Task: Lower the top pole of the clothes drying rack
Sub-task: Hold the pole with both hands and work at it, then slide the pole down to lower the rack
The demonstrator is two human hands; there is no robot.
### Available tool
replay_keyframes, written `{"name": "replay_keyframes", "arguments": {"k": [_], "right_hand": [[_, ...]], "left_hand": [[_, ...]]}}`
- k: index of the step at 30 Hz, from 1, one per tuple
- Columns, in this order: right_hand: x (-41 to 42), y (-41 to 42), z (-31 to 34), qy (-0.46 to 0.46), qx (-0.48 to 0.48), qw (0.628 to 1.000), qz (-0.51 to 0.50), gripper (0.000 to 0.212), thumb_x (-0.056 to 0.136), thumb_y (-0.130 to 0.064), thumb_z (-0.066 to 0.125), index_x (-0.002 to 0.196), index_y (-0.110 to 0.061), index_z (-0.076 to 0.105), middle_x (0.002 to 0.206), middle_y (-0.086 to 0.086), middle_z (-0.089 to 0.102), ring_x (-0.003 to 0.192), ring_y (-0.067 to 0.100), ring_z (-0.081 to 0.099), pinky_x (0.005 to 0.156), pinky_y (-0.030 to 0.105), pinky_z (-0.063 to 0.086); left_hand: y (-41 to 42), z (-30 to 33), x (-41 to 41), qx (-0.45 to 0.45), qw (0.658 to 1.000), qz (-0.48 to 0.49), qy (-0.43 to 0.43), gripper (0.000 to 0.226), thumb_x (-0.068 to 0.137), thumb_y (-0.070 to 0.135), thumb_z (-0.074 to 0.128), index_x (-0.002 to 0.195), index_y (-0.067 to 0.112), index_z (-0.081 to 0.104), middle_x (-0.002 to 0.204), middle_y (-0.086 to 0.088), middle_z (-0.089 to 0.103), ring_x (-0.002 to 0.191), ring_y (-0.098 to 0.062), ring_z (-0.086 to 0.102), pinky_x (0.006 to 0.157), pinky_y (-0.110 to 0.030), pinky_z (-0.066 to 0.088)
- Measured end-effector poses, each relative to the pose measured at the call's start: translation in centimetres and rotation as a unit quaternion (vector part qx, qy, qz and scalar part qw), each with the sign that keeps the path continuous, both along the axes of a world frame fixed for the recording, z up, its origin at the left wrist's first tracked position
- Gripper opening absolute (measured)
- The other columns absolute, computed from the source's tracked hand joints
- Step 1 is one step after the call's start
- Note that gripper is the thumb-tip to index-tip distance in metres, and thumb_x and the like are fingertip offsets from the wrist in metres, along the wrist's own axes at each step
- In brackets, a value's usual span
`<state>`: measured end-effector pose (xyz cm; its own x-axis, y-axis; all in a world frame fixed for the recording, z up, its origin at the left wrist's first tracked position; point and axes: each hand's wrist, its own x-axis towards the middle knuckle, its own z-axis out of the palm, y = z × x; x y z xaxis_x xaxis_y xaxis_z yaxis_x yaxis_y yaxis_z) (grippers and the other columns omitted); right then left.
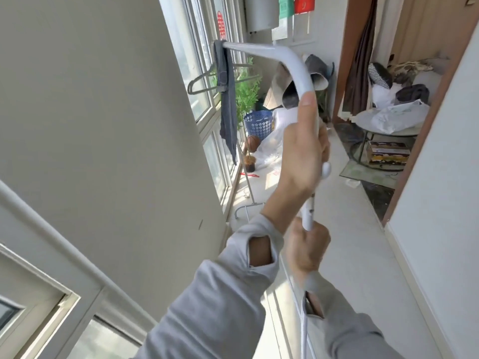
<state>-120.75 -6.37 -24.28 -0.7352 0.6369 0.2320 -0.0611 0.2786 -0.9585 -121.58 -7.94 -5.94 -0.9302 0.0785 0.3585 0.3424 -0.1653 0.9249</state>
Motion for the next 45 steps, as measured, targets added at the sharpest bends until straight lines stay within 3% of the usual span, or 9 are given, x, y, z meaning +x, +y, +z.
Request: {"name": "replay_keyframes", "arguments": {"k": [3, 8, 12, 15, 21, 29, 32, 36, 45], "right_hand": [[-2.0, 0.5, 0.5, 0.003, 0.013, 1.0, 0.02, 0.032, 0.073, -0.024, 0.045, 0.045, -0.017, 0.033, 0.043, 0.012, 0.038, 0.048, 0.038, 0.043, 0.051, 0.036, 0.03], [-6.0, 3.2, 0.9, 0.012, 0.005, 1.0, 0.012, 0.032, 0.074, -0.024, 0.047, 0.049, -0.004, 0.045, 0.048, 0.024, 0.048, 0.05, 0.041, 0.047, 0.051, 0.037, 0.032], [-8.3, 4.5, 0.8, 0.016, 0.006, 0.999, 0.028, 0.03, 0.073, -0.023, 0.046, 0.046, -0.014, 0.036, 0.044, 0.011, 0.039, 0.048, 0.037, 0.043, 0.05, 0.036, 0.031], [-9.1, 4.1, 0.4, 0.012, 0.01, 0.999, 0.049, 0.031, 0.073, -0.025, 0.046, 0.046, -0.017, 0.035, 0.045, 0.018, 0.046, 0.048, 0.036, 0.042, 0.05, 0.036, 0.03], [-10.1, 0.6, 0.4, 0.003, 0.014, 0.996, 0.091, 0.036, 0.07, -0.022, 0.045, 0.042, -0.024, 0.024, 0.04, -0.005, 0.023, 0.045, 0.027, 0.028, 0.048, 0.035, 0.028], [-13.8, -2.4, 0.6, 0.002, 0.005, 0.998, 0.07, 0.039, 0.072, -0.021, 0.049, 0.04, -0.026, 0.026, 0.039, -0.007, 0.021, 0.042, 0.018, 0.023, 0.046, 0.034, 0.024], [-15.5, -3.3, 0.4, -0.011, 0.003, 0.998, 0.066, 0.034, 0.071, -0.019, 0.048, 0.039, -0.02, 0.037, 0.039, -0.003, 0.025, 0.042, 0.02, 0.025, 0.046, 0.033, 0.027], [-17.4, -4.3, 0.6, -0.004, 0.006, 0.999, 0.039, 0.038, 0.07, -0.018, 0.047, 0.041, -0.024, 0.023, 0.039, -0.005, 0.019, 0.041, 0.014, 0.02, 0.044, 0.032, 0.023], [-21.4, -5.0, 0.1, -0.014, 0.01, 0.998, 0.066, 0.037, 0.071, -0.02, 0.047, 0.041, -0.025, 0.025, 0.039, -0.004, 0.025, 0.045, 0.022, 0.025, 0.047, 0.032, 0.023]], "left_hand": [[0.9, 0.1, -2.1, -0.006, 1.0, -0.004, -0.027, 0.062, 0.099, 0.064, 0.027, 0.055, 0.021, 0.023, 0.047, 0.005, 0.018, 0.041, -0.012, 0.015, 0.04, -0.02, 0.017], [3.7, 1.1, -5.2, -0.023, 0.999, 0.021, -0.025, 0.06, 0.103, 0.06, 0.027, 0.057, 0.022, 0.023, 0.05, 0.002, 0.017, 0.042, -0.014, 0.015, 0.04, -0.022, 0.017], [5.3, 0.7, -7.8, -0.025, 0.999, 0.012, -0.033, 0.058, 0.1, 0.064, 0.027, 0.06, 0.022, 0.021, 0.052, 0.0, 0.016, 0.043, -0.013, 0.014, 0.04, -0.023, 0.017], [4.6, 0.4, -8.8, -0.014, 0.999, 0.019, -0.038, 0.059, 0.093, 0.069, 0.031, 0.07, 0.018, 0.013, 0.056, -0.003, 0.013, 0.044, -0.015, 0.013, 0.041, -0.024, 0.016], [0.4, 0.2, -10.0, -0.002, 0.997, 0.034, -0.062, 0.064, 0.089, 0.074, 0.031, 0.072, 0.015, 0.011, 0.066, -0.012, 0.007, 0.048, -0.018, 0.01, 0.045, -0.029, 0.011], [-3.0, 0.0, -13.6, -0.005, 0.998, 0.022, -0.061, 0.061, 0.097, 0.069, 0.027, 0.074, 0.015, 0.01, 0.07, -0.013, 0.007, 0.054, -0.02, 0.009, 0.048, -0.033, 0.011], [-3.6, -0.1, -15.2, 0.009, 0.998, 0.006, -0.062, 0.06, 0.098, 0.067, 0.029, 0.075, 0.015, 0.011, 0.066, -0.01, 0.009, 0.05, -0.017, 0.01, 0.045, -0.031, 0.013], [-4.7, -0.1, -17.4, 0.017, 0.998, 0.0, -0.058, 0.059, 0.1, 0.065, 0.029, 0.075, 0.015, 0.013, 0.06, -0.004, 0.013, 0.046, -0.014, 0.013, 0.041, -0.026, 0.018], [-5.4, 0.2, -20.6, 0.004, 0.997, 0.032, -0.068, 0.059, 0.099, 0.066, 0.03, 0.076, 0.014, 0.012, 0.067, -0.01, 0.009, 0.051, -0.018, 0.011, 0.04, -0.026, 0.019]]}}
